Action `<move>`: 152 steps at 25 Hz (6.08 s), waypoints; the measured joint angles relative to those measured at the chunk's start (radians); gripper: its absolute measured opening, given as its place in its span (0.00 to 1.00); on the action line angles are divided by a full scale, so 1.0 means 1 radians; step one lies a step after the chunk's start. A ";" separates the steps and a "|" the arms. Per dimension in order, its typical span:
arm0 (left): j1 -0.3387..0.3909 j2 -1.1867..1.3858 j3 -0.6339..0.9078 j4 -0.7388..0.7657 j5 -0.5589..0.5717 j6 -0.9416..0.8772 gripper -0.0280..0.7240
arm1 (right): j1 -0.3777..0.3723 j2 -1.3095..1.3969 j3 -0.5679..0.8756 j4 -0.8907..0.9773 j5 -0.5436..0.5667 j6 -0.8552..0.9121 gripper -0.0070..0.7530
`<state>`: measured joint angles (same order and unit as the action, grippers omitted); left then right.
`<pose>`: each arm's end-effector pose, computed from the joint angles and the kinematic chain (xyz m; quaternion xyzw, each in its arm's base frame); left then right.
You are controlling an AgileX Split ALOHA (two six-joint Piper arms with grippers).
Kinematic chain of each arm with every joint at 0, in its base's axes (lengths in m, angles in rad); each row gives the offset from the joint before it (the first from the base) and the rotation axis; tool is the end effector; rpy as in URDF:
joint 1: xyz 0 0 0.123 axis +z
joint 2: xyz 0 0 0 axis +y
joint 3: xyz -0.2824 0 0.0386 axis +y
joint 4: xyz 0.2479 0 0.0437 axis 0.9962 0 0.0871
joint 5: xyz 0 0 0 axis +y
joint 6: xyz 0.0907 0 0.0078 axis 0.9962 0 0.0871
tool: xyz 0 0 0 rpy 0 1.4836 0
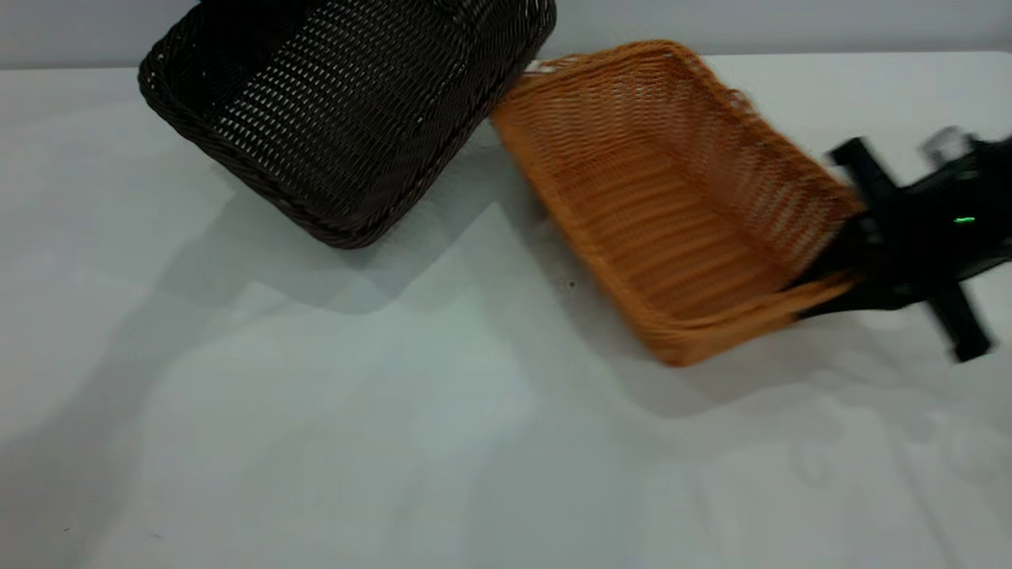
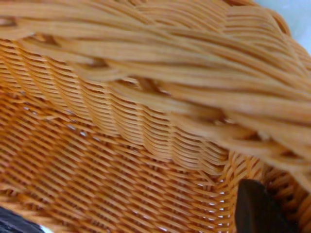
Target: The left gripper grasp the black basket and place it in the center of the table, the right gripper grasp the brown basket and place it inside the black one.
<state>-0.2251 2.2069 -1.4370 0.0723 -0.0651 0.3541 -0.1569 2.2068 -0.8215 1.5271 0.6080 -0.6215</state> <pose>0.4691 -0.1078 0.1332 0.2853 0.8415 0.0440 0.4566 0.3098 0.0037 0.0192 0.4447 0.8371 0.3185 0.0003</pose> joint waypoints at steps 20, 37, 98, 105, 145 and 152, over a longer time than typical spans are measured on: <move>-0.396 -0.010 -0.003 0.008 0.375 -0.078 0.14 | -0.350 -0.217 -0.159 -0.171 0.202 -0.222 0.11; -0.284 -0.002 -0.026 -0.616 0.640 0.710 0.14 | -0.350 -0.217 -0.160 -0.185 0.291 -0.225 0.11; 0.166 -0.193 -0.037 -0.717 0.676 0.537 0.74 | 0.414 -0.212 -0.387 -0.940 0.389 0.407 0.11; 0.166 -0.193 -0.037 -0.717 0.676 0.537 0.74 | 0.415 -0.157 -0.419 -0.944 0.372 0.411 0.13; 0.175 -0.991 -0.037 -0.412 1.013 0.008 0.74 | 0.415 -1.236 -0.452 -1.175 0.493 0.436 0.78; 0.175 -1.154 -0.003 -0.183 1.232 -0.205 0.74 | 0.415 -1.500 -0.173 -1.164 0.502 0.447 0.78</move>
<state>-0.0500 1.0525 -1.4399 -0.1102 1.1666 0.1492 0.2578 0.7069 -0.9946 0.3634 1.1097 -0.1742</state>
